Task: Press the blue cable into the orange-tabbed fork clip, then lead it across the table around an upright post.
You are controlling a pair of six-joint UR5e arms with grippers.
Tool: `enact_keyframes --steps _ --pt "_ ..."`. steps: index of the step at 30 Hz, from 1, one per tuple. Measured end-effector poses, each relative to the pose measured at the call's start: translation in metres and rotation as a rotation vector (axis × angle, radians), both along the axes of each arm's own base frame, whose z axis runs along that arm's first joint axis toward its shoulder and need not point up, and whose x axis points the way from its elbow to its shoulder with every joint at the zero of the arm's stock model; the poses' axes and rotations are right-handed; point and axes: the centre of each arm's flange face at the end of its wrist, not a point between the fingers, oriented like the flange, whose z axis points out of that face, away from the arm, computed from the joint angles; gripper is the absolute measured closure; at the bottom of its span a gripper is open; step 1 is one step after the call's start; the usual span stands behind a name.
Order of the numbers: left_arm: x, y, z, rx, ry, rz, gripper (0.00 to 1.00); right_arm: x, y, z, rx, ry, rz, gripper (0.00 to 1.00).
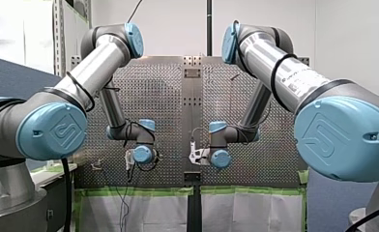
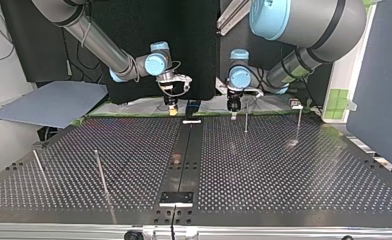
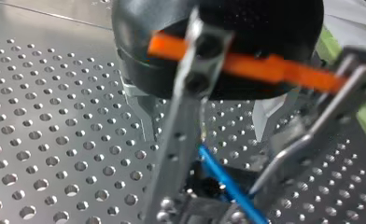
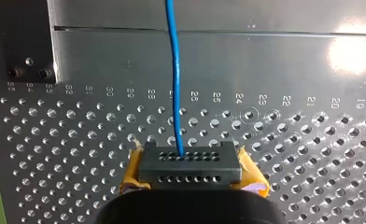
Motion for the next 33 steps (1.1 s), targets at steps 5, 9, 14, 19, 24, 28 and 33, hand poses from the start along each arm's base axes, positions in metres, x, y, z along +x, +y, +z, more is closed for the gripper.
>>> enact_keyframes --steps 5,9,14,19,24,28,33 --pt "0.0016 -0.0001 0.0006 0.008 -0.002 0.002 0.00 0.0000 0.0000 0.0000 0.000 0.001 0.000 1.00" --pt "0.0019 0.0002 0.0006 0.013 -0.003 0.002 0.00 -0.0003 -0.0002 -0.0001 0.000 0.002 0.000 1.00" --pt "0.0026 0.0022 0.0011 0.021 -0.005 0.015 0.00 -0.0009 -0.0006 -0.0003 0.001 0.002 -0.001 1.00" --pt "0.0026 0.0036 0.0015 0.040 -0.006 0.027 0.57 -0.0011 -0.0008 -0.0003 0.001 0.002 -0.002 1.00" --pt "0.0020 0.0036 0.0016 0.051 -0.006 0.035 1.00 -0.0012 -0.0010 -0.0003 0.001 0.002 -0.001 1.00" --pt "0.0016 0.0032 0.0015 0.053 -0.006 0.035 1.00 -0.0014 -0.0011 -0.0004 0.001 0.003 -0.001 1.00" --pt "0.0014 0.0028 0.0015 0.056 -0.006 0.033 1.00 -0.0015 -0.0012 -0.0001 0.001 0.003 -0.002 1.00"
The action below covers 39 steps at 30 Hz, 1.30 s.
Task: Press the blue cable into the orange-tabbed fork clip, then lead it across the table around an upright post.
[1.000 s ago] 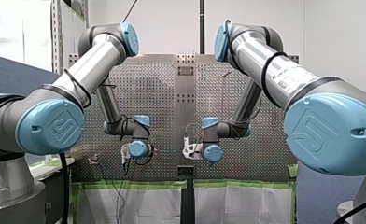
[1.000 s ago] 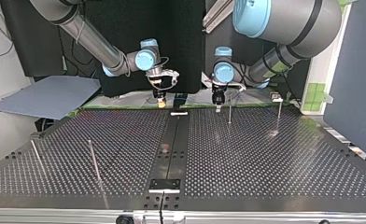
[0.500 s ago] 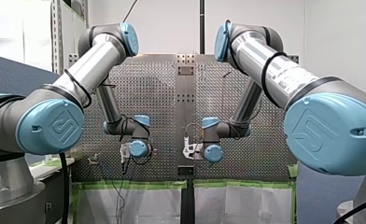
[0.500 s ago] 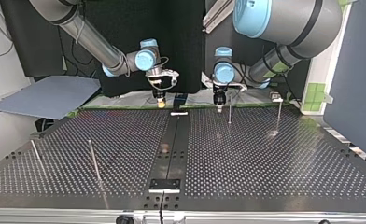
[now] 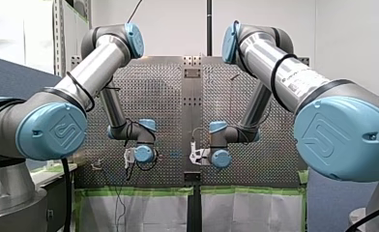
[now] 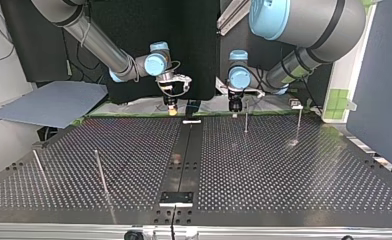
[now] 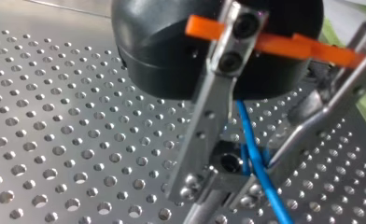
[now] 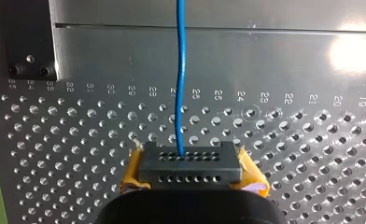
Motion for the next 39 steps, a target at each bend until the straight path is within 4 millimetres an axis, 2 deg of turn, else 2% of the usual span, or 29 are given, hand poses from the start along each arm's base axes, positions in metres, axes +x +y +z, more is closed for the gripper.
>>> enact_keyframes --steps 18,26,39 --pt "-0.006 -0.005 0.003 0.037 0.021 -0.010 1.00 -0.002 -0.001 0.000 0.004 0.004 -0.003 1.00" --pt "-0.009 -0.018 0.039 0.057 -0.004 -0.009 1.00 -0.001 -0.009 0.010 0.002 0.013 -0.029 1.00" --pt "-0.022 -0.044 0.101 0.049 -0.058 -0.032 1.00 -0.001 -0.013 0.080 -0.008 0.014 -0.055 1.00"
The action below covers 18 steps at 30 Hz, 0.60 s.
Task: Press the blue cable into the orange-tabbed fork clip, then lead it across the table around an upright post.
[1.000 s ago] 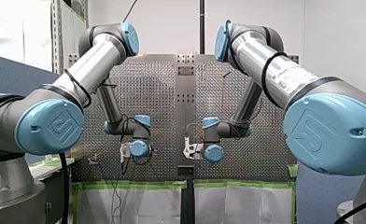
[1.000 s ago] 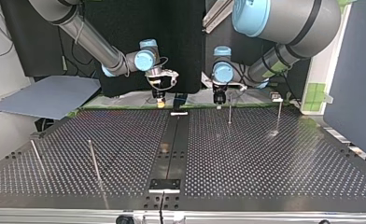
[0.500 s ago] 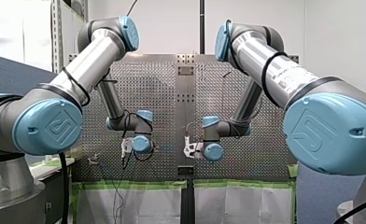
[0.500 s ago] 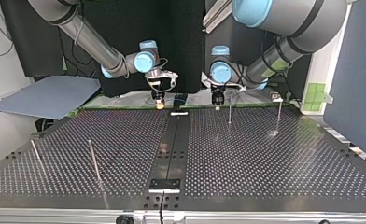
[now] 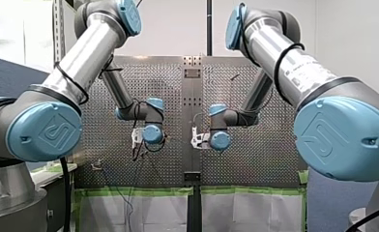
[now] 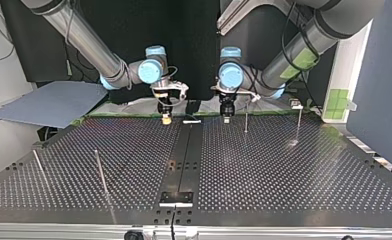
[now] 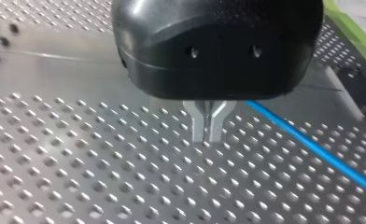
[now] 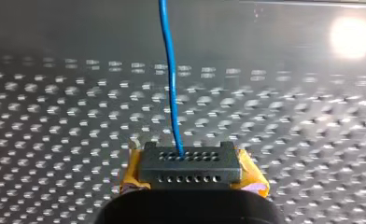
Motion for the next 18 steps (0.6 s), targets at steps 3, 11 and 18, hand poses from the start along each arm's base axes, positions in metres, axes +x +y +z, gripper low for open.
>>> enact_keyframes --steps 3,11,18 --pt "-0.004 -0.006 0.010 -0.001 -0.006 -0.005 1.00 0.000 0.000 0.017 -0.007 -0.005 0.001 1.00" --pt "-0.014 -0.018 0.042 -0.009 -0.032 -0.016 1.00 -0.002 0.000 0.063 -0.032 -0.025 -0.001 1.00" --pt "-0.021 -0.022 0.080 -0.027 -0.076 -0.021 1.00 -0.004 0.001 0.103 -0.062 -0.047 -0.001 1.00"
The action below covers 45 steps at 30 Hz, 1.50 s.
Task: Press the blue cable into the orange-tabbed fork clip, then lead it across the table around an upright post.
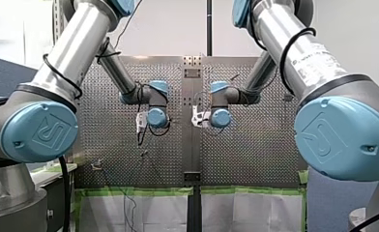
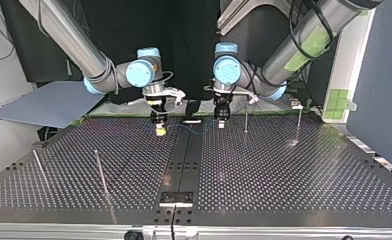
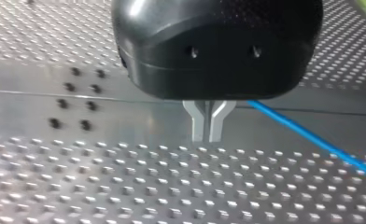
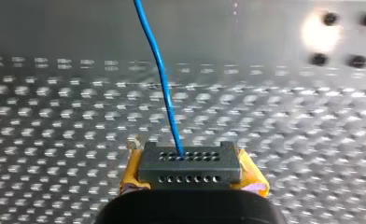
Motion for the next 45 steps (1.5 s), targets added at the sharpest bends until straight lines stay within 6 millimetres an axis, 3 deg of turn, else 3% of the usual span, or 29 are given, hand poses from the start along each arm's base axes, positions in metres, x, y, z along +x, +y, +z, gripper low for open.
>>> enact_keyframes --steps 16,21,45 --pt "-0.012 -0.002 0.086 -0.083 -0.126 -0.002 1.00 -0.009 0.009 0.099 -0.095 -0.068 -0.004 1.00" --pt "-0.011 -0.005 0.101 -0.093 -0.147 -0.005 1.00 -0.013 0.013 0.131 -0.135 -0.096 -0.006 1.00" --pt "-0.008 -0.023 0.177 -0.108 -0.195 -0.009 1.00 -0.015 0.008 0.184 -0.184 -0.122 -0.013 1.00"
